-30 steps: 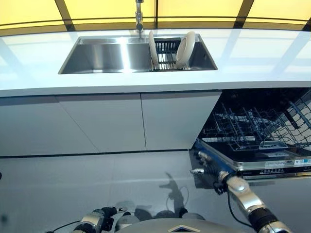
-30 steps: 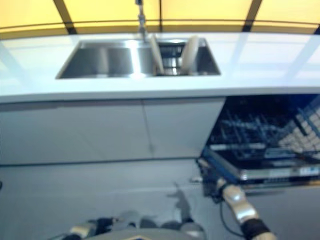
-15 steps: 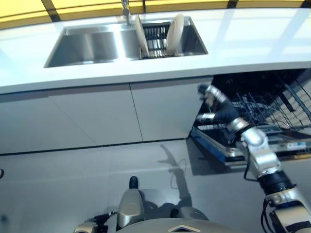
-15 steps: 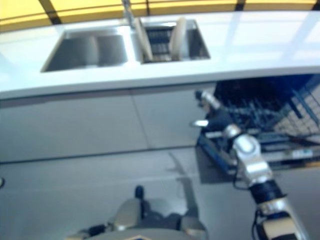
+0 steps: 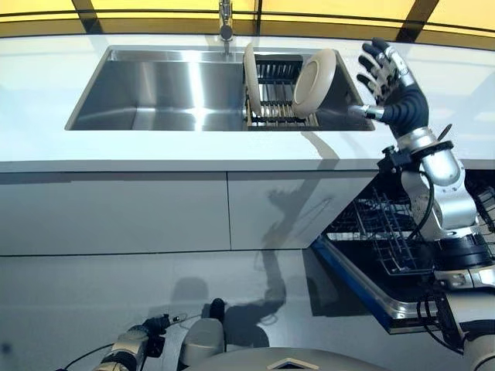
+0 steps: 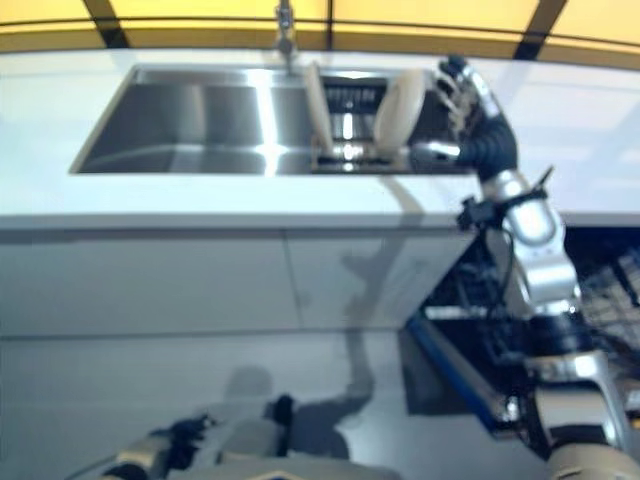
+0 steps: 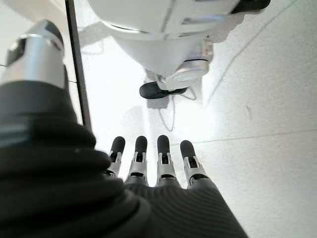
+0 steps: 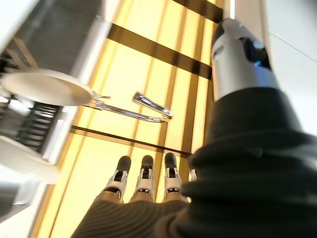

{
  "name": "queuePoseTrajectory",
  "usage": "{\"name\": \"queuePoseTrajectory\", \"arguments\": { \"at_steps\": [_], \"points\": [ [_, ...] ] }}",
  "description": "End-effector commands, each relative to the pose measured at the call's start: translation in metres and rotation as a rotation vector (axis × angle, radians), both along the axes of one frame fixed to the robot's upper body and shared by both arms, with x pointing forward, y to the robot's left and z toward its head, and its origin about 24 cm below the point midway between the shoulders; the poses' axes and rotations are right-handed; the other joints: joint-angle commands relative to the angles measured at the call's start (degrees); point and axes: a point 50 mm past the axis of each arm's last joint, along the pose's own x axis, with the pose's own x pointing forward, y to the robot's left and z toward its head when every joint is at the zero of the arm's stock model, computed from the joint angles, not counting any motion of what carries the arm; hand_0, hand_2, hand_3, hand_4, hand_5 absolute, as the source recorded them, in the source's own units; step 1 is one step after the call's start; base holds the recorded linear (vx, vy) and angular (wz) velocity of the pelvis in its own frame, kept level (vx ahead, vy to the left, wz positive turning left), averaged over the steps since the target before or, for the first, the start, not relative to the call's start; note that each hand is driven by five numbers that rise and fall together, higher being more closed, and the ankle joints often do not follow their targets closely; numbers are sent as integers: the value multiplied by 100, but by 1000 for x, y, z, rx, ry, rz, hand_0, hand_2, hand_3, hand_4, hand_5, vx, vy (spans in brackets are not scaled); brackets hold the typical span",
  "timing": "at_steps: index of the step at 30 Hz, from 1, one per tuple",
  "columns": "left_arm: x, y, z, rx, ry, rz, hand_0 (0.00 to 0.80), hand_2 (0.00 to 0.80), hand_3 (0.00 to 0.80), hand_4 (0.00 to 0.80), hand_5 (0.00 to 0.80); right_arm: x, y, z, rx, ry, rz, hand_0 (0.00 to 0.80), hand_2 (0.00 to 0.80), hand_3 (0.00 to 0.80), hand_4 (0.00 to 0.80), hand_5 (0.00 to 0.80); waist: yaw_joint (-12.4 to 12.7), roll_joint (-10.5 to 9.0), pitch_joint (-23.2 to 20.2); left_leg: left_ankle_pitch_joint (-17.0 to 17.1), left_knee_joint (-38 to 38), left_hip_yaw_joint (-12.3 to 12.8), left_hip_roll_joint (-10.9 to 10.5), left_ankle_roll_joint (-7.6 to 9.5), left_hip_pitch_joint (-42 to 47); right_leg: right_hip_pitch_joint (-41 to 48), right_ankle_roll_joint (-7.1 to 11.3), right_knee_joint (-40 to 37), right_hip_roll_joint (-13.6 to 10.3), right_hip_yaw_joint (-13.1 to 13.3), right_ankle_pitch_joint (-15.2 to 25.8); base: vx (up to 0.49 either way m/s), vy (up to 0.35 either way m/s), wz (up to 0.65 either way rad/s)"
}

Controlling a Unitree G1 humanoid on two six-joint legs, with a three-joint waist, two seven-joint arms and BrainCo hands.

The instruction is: Take plates into dishwasher

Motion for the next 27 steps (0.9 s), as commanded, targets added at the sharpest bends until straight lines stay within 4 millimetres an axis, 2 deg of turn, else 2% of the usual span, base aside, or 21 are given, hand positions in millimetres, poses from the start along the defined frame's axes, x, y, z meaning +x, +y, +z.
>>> {"name": "queuePoseTrajectory", "arguments": {
  "at_steps": [1,2,3,4,5,7,8,9,10,11,13,15,19,21,23,24,25,27],
  "points": [
    [-16,4,-3,28,55,-72,0,0,0,0,0,-1,-28,33,47,-83,-101,0,0,0,0,0,197,-32,-361,-229,345,-344,-70,154,-486,-94,21,442,-280,103,1132,68,83,1],
    [-14,4,-2,31,55,-84,0,0,0,0,0,-1,-32,34,56,-82,-109,0,0,0,0,0,208,-59,-380,-245,360,-359,-130,190,-503,-98,32,558,-315,140,1302,93,88,0],
    [-10,6,-1,39,57,-108,0,0,0,0,0,0,-37,35,56,-74,-145,0,0,0,0,0,212,-88,-421,-274,374,-366,-231,257,-502,-177,83,950,-412,225,1741,121,101,4],
    [-9,6,0,45,63,-118,0,0,0,0,0,1,-40,35,54,-71,-168,0,0,0,0,0,194,-74,-434,-297,364,-355,-250,295,-470,-272,106,1261,-440,276,1938,199,164,7],
    [-8,8,0,53,77,-134,0,0,0,0,0,0,-45,33,59,-63,-199,0,0,0,0,0,111,6,-434,-363,347,-323,-228,349,-334,-535,142,1895,-396,318,2182,229,176,8],
    [-11,9,0,60,102,-151,0,0,0,0,0,-1,-51,30,80,-51,-219,0,0,0,0,0,23,91,-421,-416,302,-257,-197,371,-149,-914,157,2458,-357,294,2286,236,147,28],
    [-15,10,-1,65,118,-152,0,0,0,0,0,0,-54,29,95,-42,-239,0,0,0,0,0,-97,140,-368,-470,203,-198,-184,343,129,-1325,143,2463,-392,152,2291,285,67,34],
    [-17,9,-1,62,125,-151,0,0,0,0,0,1,-56,29,101,-35,-246,0,0,0,0,0,-199,184,-308,-496,78,-217,-175,310,377,-1573,70,2302,-343,65,2026,281,41,11],
    [-17,9,-1,59,128,-155,0,0,0,0,0,1,-57,30,105,-34,-251,0,0,0,0,0,-227,232,-295,-477,41,-232,-137,296,422,-1639,30,2216,-285,35,1975,302,-75,5],
    [-15,9,-1,55,134,-166,0,0,0,0,0,0,-64,33,116,-26,-277,0,0,0,0,0,-379,233,-242,-529,-98,-298,-153,236,697,-2027,-18,1473,-203,-95,1834,277,-124,9],
    [-11,10,1,62,130,-165,0,0,0,0,0,-3,-73,38,145,-27,-291,0,0,0,0,0,-561,237,-181,-688,-328,-340,-107,156,1050,-2290,62,751,-202,-334,1938,276,-181,19],
    [-4,12,3,68,119,-134,0,0,0,0,0,-3,-76,40,172,-17,-281,0,0,0,0,0,-710,227,-120,-872,-387,-333,-83,116,1286,-2492,158,261,-179,-420,2167,153,-154,17],
    [5,14,6,73,96,-79,0,0,0,0,0,3,-78,38,173,25,-299,0,0,0,0,0,-678,219,-121,-1004,-358,-89,-21,100,1379,-2251,131,-111,-139,-840,1923,37,-96,7],
    [3,14,5,70,103,-48,0,0,0,0,0,8,-83,29,180,97,-344,0,0,0,0,0,-668,202,-183,-995,-352,-47,-12,79,1379,-2051,134,-278,-81,-823,1862,44,-97,-6],
    [1,14,5,65,116,-35,0,0,0,0,0,14,-96,7,159,253,-434,0,0,0,0,0,-655,193,-250,-986,-365,65,35,35,1406,-1876,116,-379,-57,-866,1794,64,-60,-9],
    [0,14,5,64,117,-35,0,0,0,0,0,14,-98,4,154,269,-446,0,0,0,0,0,-653,196,-253,-985,-369,72,39,32,1412,-1857,111,-389,-51,-864,1787,81,-62,-7],
    [-1,13,4,61,126,-41,0,0,0,0,0,15,-110,-14,142,396,-499,0,0,0,0,0,-657,203,-285,-974,-396,123,74,13,1423,-1761,81,-447,-20,-845,1739,88,-68,-8],
    [-2,13,4,64,135,-36,0,0,0,0,0,13,-121,-27,108,501,-535,0,0,0,0,0,-665,206,-313,-969,-412,154,108,-9,1426,-1675,53,-495,14,-797,1685,94,-81,-17]
  ]
}}
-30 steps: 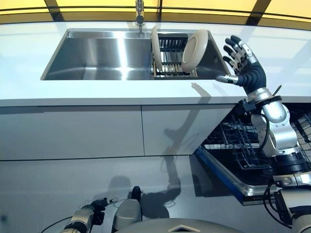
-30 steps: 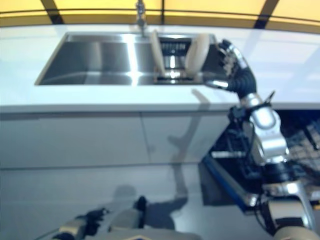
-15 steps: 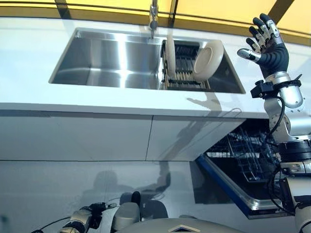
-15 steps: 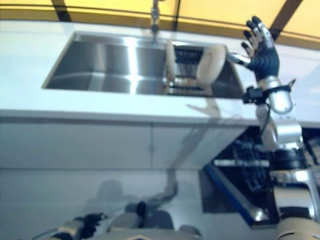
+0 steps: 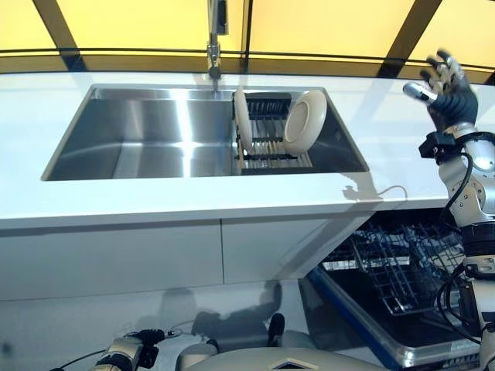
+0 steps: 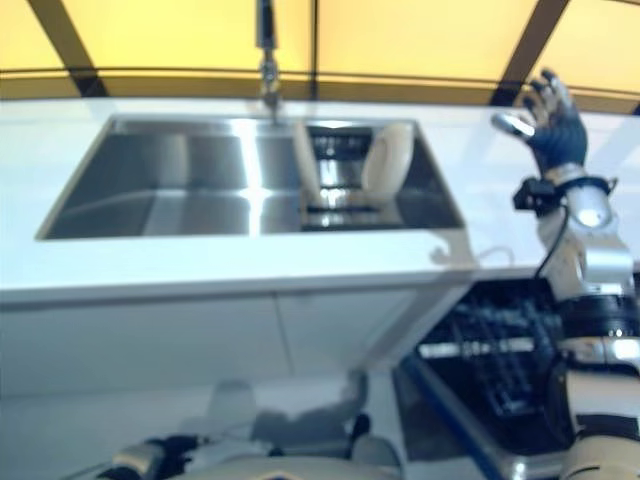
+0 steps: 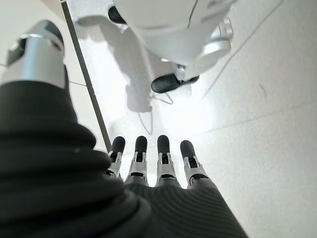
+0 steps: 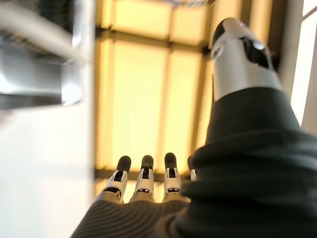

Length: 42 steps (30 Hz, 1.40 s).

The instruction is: Take plates into dishwasher

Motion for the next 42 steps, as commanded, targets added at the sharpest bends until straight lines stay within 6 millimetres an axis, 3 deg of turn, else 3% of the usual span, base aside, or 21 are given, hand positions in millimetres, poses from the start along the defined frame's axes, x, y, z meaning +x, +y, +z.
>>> {"name": "queuePoseTrajectory", "arguments": {
  "at_steps": [1,7,12,17,21,23,25,29,33,42],
  "points": [
    [10,15,7,50,3,17,0,0,0,0,0,3,-22,26,-68,61,-49,0,0,0,0,0,44,-15,-25,-31,-17,262,-58,123,-123,167,638,378,-263,52,-415,75,-77,-16],
    [15,18,9,64,24,3,0,0,0,0,0,12,-15,42,-133,63,-55,0,0,0,0,0,44,-2,9,-50,-9,349,-4,97,-80,214,618,429,-278,-6,-505,72,-84,-9],
    [16,19,10,77,21,8,0,0,0,0,0,23,7,41,-183,64,19,0,0,0,0,0,119,52,64,-6,25,596,102,58,-49,252,645,596,-388,-327,-585,51,-104,-7],
    [24,21,13,88,17,1,0,0,0,0,0,30,25,39,-248,75,101,0,0,0,0,0,102,72,91,-1,151,520,145,40,-61,363,507,650,-255,-188,-780,83,-101,-10],
    [31,20,14,97,-22,-27,0,0,0,0,0,34,38,47,-279,42,158,0,0,0,0,0,84,-33,142,-266,1317,434,142,-52,-333,421,262,707,-204,-62,-940,70,-96,2],
    [44,14,16,90,-80,-38,0,0,0,0,0,35,44,53,-325,11,163,0,0,0,0,0,202,-121,352,365,2917,141,207,-335,-1124,553,38,669,-221,-30,-950,4,-63,8],
    [53,9,18,98,-122,-12,0,0,0,0,0,35,46,56,-358,-25,160,0,0,0,0,0,305,-101,472,403,3232,-78,168,-374,-1532,619,10,708,-236,29,-972,76,56,4],
    [56,16,22,89,-125,1,0,0,0,0,0,41,60,52,-376,0,177,0,0,0,0,0,487,113,543,670,1686,53,582,-485,-1440,912,245,682,-288,99,-1074,175,204,-29],
    [56,20,24,58,-109,-19,0,0,0,0,0,38,60,42,-329,68,216,0,0,0,0,0,457,183,297,564,536,36,426,-377,-838,992,495,588,-491,-76,-1000,192,174,-35],
    [54,21,23,53,-71,-1,0,0,0,0,0,46,68,46,-267,66,276,0,0,0,0,0,462,128,46,513,130,175,339,-252,-567,927,564,431,-472,-180,-924,94,12,10]
  ]
}}
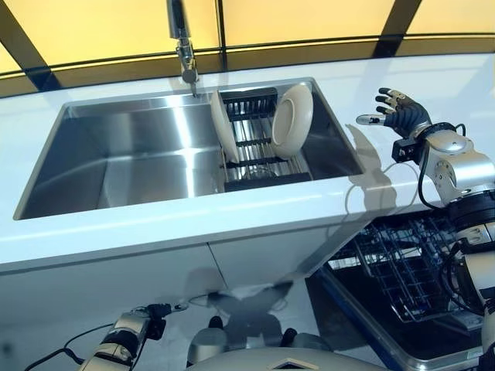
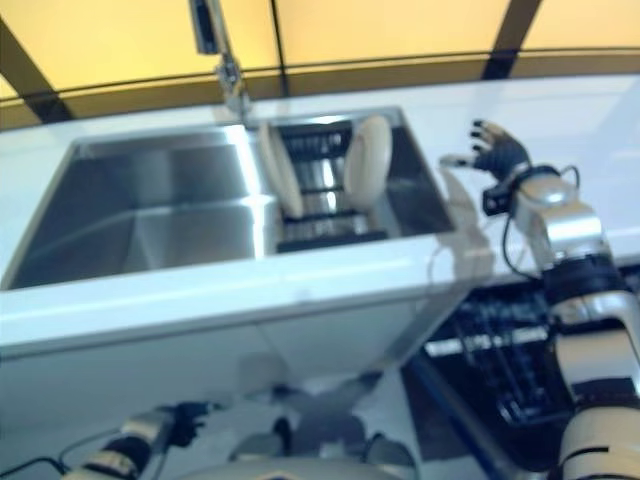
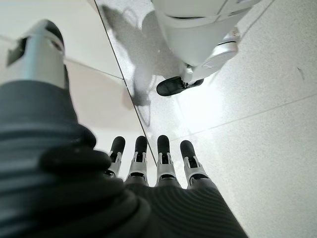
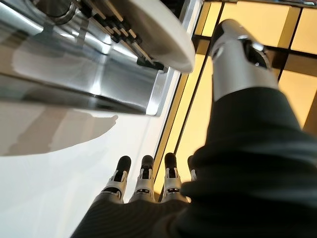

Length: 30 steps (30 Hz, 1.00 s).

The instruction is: Take plates into dishwasher

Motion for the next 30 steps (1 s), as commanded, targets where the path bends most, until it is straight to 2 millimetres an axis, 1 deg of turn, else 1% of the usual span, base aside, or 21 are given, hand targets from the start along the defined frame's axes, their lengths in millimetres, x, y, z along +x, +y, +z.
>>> {"name": "queuePoseTrajectory", "arguments": {
  "at_steps": [1,5,14,18,21,24,30],
  "points": [
    [-1,11,2,37,29,20,0,0,0,0,0,12,12,41,10,-118,41,0,0,0,0,0,139,-138,-278,-16,13,49,-44,27,-55,247,294,-111,-348,22,197,71,-7,12],
    [-4,11,0,47,43,29,0,0,0,0,0,15,19,46,42,-116,44,0,0,0,0,0,199,-171,-275,-26,-2,34,-35,43,-57,257,296,-129,-338,20,194,67,-13,8],
    [-14,10,-4,54,75,43,0,0,0,0,0,21,29,48,69,-83,33,0,0,0,0,0,325,-195,-279,1,-46,35,-21,15,-107,358,327,-240,-352,-95,206,57,-3,2],
    [-18,9,-5,53,84,50,0,0,0,0,0,22,29,43,74,-58,14,0,0,0,0,0,342,-183,-279,8,-65,43,-17,8,-111,376,334,-263,-360,-118,211,46,17,1],
    [-20,10,-5,56,89,46,0,0,0,0,0,22,25,38,82,-37,-6,0,0,0,0,0,358,-176,-279,12,-70,44,-18,5,-119,394,345,-279,-373,-139,215,44,1,1],
    [-17,10,-5,56,81,42,0,0,0,0,0,22,25,38,97,-24,-9,0,0,0,0,0,351,-173,-274,4,-77,35,-24,8,-114,384,348,-276,-381,-147,219,42,-6,0],
    [-14,8,-4,60,81,47,0,0,0,0,0,22,26,27,123,22,0,0,0,0,0,0,343,-145,-248,10,-68,22,-14,-1,-118,372,344,-254,-392,-146,207,65,-5,0]
  ]
}}
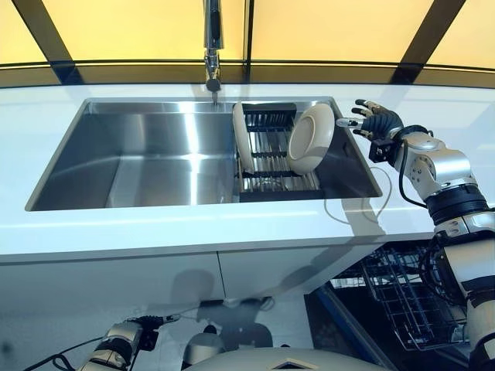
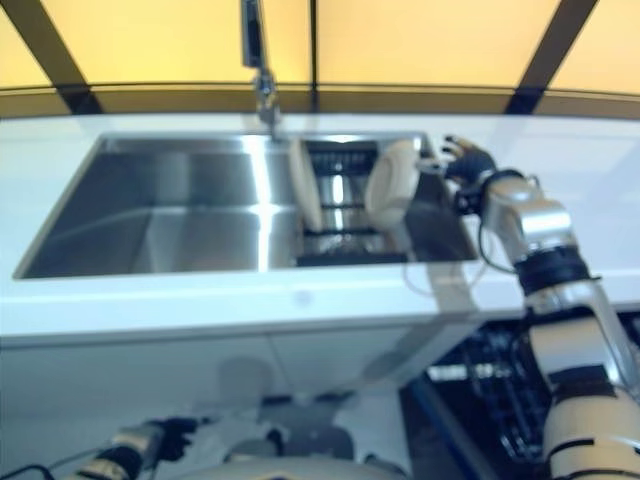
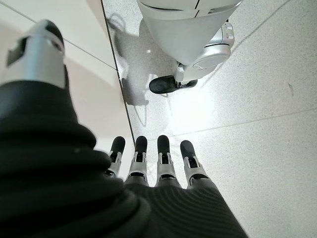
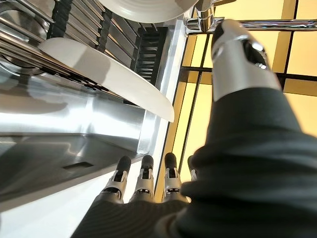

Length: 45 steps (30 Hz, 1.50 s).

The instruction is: Take plates into dishwasher

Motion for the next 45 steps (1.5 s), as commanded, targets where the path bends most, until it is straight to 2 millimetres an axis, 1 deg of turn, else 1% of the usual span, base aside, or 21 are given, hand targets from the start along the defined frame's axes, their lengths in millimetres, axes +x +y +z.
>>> {"name": "queuePoseTrajectory", "arguments": {
  "at_steps": [1,6,11,20,23,45],
  "points": [
    [9,5,3,39,16,-13,0,0,0,0,0,13,7,40,-9,-92,13,0,0,0,0,0,89,-34,-82,60,41,50,71,-30,-287,-69,285,281,-400,-124,33,45,1,0],
    [12,2,3,29,12,-15,0,0,0,0,0,13,9,32,-15,-68,11,0,0,0,0,0,74,15,-22,94,38,48,98,-48,-343,-107,270,266,-389,-104,29,7,0,0],
    [16,0,4,26,6,-16,0,0,0,0,0,13,7,30,-9,-53,17,0,0,0,0,0,68,42,14,106,38,28,104,-65,-370,-110,272,257,-397,-112,25,0,0,0],
    [18,-2,4,19,18,-12,0,0,0,0,0,14,12,23,4,-15,55,0,0,0,0,0,57,68,22,97,39,11,103,-73,-308,-75,259,299,-410,-116,2,16,7,0],
    [19,-3,4,15,24,-9,0,0,0,0,0,15,17,20,4,1,68,0,0,0,0,0,69,76,18,102,37,2,99,-75,-299,-55,254,289,-406,-117,-2,10,7,0],
    [20,-8,3,9,31,14,0,0,0,0,0,20,37,20,22,22,108,0,0,0,0,0,206,66,45,119,36,-112,67,-71,-288,27,243,324,-423,-193,-31,14,10,2]
  ]
}}
